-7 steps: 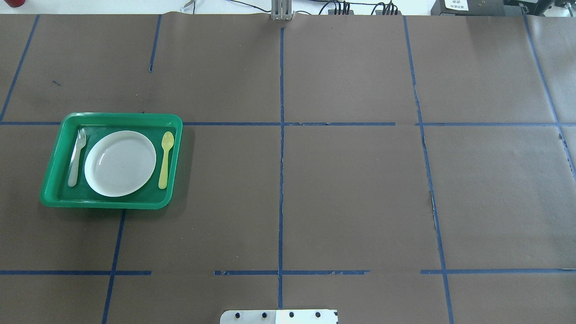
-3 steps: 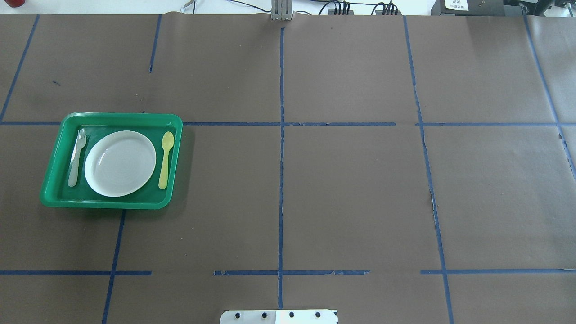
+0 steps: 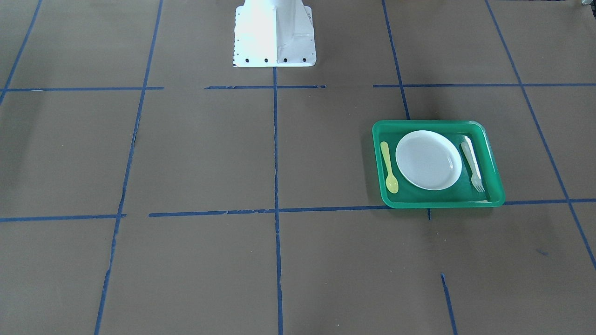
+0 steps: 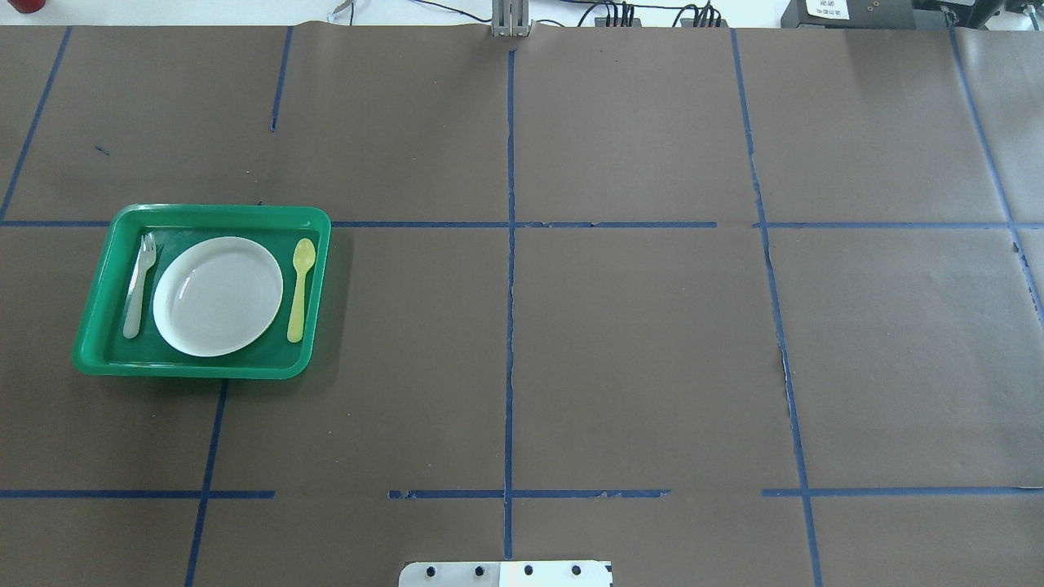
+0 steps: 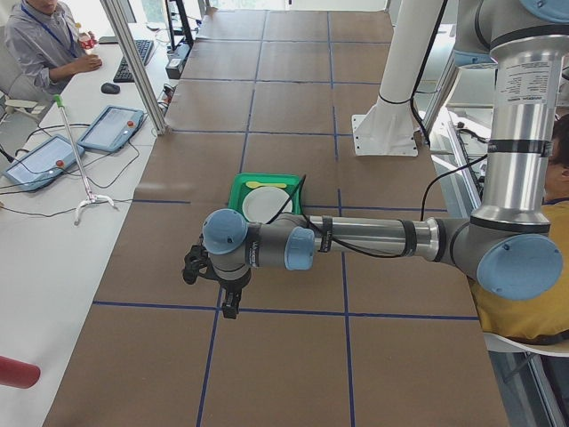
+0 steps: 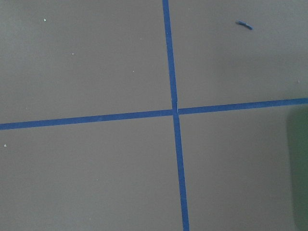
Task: Place fork
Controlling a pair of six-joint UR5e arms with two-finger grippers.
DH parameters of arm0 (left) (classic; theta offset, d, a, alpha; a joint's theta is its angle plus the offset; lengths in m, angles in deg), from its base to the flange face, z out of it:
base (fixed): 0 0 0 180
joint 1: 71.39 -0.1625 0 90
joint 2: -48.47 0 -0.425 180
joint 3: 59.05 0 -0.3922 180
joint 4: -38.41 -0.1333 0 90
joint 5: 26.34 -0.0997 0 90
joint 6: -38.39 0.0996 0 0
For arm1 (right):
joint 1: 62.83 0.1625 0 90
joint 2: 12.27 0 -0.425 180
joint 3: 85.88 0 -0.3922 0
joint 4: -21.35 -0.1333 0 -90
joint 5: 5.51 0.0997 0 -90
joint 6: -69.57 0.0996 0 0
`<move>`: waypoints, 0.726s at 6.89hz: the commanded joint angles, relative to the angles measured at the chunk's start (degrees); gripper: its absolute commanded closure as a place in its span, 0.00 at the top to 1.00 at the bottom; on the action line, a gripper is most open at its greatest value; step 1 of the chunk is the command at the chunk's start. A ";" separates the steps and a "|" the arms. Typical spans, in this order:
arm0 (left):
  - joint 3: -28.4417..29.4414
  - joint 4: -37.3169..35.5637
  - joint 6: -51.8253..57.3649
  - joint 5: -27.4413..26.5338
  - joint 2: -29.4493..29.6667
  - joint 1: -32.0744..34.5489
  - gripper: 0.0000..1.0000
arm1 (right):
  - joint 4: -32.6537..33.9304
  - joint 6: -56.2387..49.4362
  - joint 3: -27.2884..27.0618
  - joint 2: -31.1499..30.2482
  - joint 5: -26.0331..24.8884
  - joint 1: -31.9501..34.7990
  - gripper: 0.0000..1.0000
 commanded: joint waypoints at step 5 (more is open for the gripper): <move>-0.53 -0.03 0.12 0.18 -0.09 0.00 1.00 | 0.00 -0.02 0.00 0.00 0.00 0.00 1.00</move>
